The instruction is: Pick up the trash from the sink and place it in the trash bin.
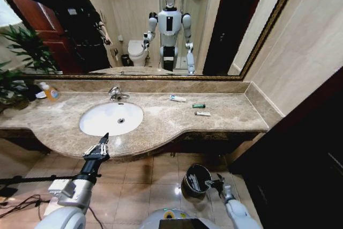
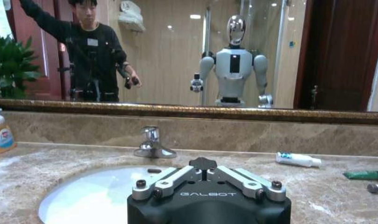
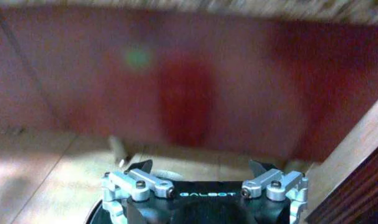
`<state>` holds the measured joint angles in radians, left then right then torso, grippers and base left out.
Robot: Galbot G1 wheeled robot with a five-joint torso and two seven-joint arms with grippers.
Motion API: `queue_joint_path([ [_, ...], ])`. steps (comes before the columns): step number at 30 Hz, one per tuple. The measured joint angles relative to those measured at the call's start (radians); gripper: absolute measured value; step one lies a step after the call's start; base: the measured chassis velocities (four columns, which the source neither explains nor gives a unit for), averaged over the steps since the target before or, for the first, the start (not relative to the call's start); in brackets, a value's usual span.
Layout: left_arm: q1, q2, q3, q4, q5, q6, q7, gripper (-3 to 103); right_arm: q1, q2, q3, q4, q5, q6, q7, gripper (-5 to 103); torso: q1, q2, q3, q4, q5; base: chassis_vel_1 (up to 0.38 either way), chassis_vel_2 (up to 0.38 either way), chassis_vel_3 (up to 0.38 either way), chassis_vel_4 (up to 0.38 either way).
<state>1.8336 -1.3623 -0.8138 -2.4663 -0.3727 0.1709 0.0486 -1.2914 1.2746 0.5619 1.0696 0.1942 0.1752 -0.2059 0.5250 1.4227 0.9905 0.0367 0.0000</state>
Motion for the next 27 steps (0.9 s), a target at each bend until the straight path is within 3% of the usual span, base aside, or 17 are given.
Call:
queue_joint_path([
  [8, 0.0, 0.0, 0.0, 0.0, 0.0, 0.0, 0.0, 0, -0.024, -0.065, 0.053, 0.214, 0.131, -0.074, 0.042, 100, 0.0, 0.0, 0.0, 0.0001, 0.0, 0.0, 0.0, 0.0, 0.0],
  [17, 0.0, 0.0, 0.0, 0.0, 0.0, 0.0, 0.0, 0, -0.089, -0.098, 0.158, 0.475, 0.162, -0.104, 0.052, 100, 0.0, 0.0, 0.0, 0.0001, -0.0002, 0.0, 0.0, 0.0, 0.0],
  [27, 0.0, 0.0, 0.0, 0.0, 0.0, 0.0, 0.0, 0, -0.088, -0.13, 0.268, 0.754, 0.232, -0.283, -0.076, 100, 0.0, 0.0, 0.0, 0.0001, -0.0001, 0.0, 0.0, 0.0, 0.0],
])
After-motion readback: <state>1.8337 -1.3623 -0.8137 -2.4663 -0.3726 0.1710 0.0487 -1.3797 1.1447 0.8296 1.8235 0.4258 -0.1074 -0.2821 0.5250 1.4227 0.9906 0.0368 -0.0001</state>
